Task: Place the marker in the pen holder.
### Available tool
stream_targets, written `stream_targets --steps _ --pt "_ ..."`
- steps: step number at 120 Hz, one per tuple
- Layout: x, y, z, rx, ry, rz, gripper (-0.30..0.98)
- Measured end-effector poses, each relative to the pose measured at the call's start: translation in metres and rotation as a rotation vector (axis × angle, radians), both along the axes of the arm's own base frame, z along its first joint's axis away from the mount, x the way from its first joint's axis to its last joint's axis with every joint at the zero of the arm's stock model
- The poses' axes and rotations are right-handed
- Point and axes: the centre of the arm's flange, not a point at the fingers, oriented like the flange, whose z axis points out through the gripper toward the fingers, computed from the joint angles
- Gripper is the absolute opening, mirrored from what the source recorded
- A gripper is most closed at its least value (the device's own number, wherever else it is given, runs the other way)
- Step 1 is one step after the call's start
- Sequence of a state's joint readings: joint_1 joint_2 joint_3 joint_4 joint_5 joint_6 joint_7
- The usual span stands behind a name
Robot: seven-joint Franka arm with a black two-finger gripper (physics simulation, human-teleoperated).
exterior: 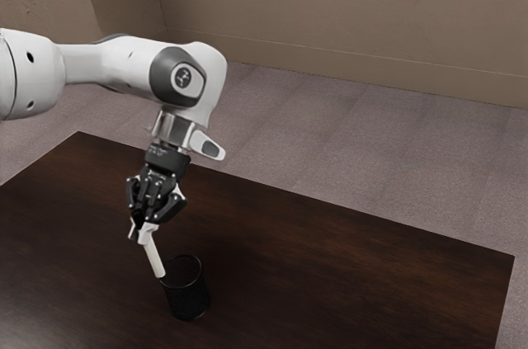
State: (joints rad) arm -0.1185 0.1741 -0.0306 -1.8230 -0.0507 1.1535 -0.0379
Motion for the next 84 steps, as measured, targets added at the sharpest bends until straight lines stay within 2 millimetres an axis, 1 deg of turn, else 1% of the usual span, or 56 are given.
stream_targets --steps 16,32,44,68,84 --pt "0.010 -0.001 -0.009 0.015 -0.006 0.007 -0.09" --pt "0.021 -0.002 -0.013 0.024 -0.023 0.013 -0.09" --pt "0.026 -0.002 -0.021 0.036 -0.029 0.015 -0.09" --pt "0.038 -0.006 -0.046 0.048 -0.037 0.015 -0.09" --pt "0.044 -0.007 -0.066 0.054 -0.041 0.019 -0.08"
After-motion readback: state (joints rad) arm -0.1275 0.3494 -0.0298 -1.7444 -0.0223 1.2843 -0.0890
